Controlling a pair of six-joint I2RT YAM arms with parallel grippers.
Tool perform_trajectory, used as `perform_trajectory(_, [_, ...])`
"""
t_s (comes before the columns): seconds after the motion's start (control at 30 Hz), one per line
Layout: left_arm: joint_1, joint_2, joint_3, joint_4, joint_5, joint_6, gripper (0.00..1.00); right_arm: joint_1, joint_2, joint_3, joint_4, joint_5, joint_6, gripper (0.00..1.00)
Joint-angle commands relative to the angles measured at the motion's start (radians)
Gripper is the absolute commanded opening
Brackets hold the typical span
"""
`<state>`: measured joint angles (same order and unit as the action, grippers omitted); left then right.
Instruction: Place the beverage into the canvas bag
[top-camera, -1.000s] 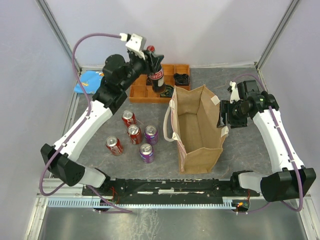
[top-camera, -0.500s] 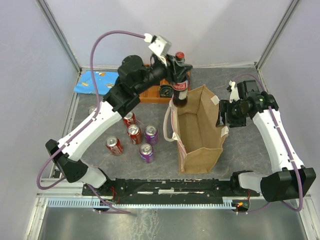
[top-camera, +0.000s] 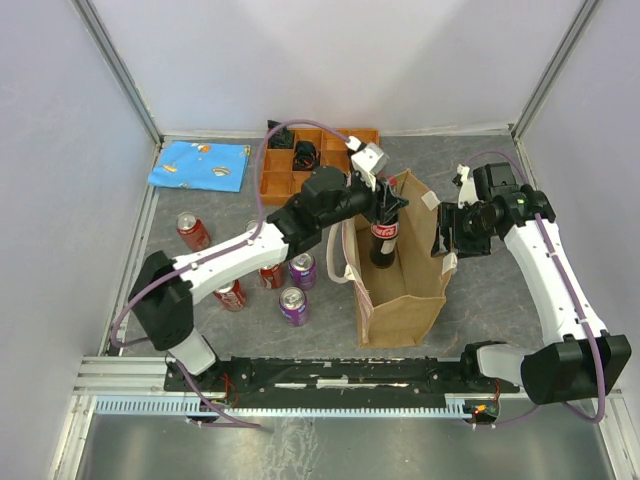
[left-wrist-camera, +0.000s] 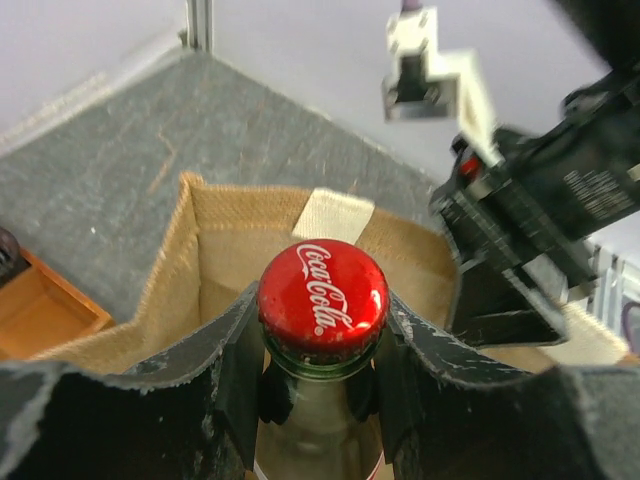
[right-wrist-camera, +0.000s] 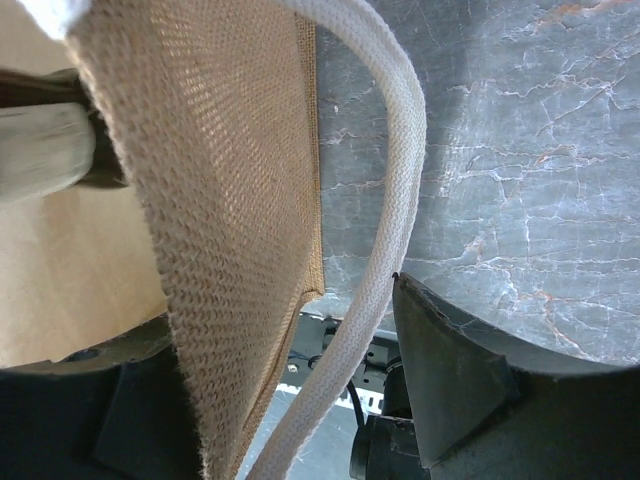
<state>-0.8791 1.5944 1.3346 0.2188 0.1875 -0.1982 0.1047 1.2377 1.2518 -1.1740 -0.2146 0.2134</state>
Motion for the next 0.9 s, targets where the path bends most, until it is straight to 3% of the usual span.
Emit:
perform_trajectory(0.0, [-0.015, 0.020, -0.011, 0.369, -0.019, -0.067, 0.03, 0.003, -0.033, -0.002, 0.008, -0.023, 0.004, 0.70])
perform_trajectory(0.4, [-0.027, 0.194, -0.009, 0.534, -0.066, 0.039, 0.03, 0.003, -0.064, -0.025, -0.012, -0.031, 0.002, 0.70])
perform_trajectory(0.87, [-0.027, 0.255, -0.008, 0.552, -0.100, 0.217, 0.03, 0.004, -0.107, -0.063, -0.026, -0.037, 0.004, 0.69])
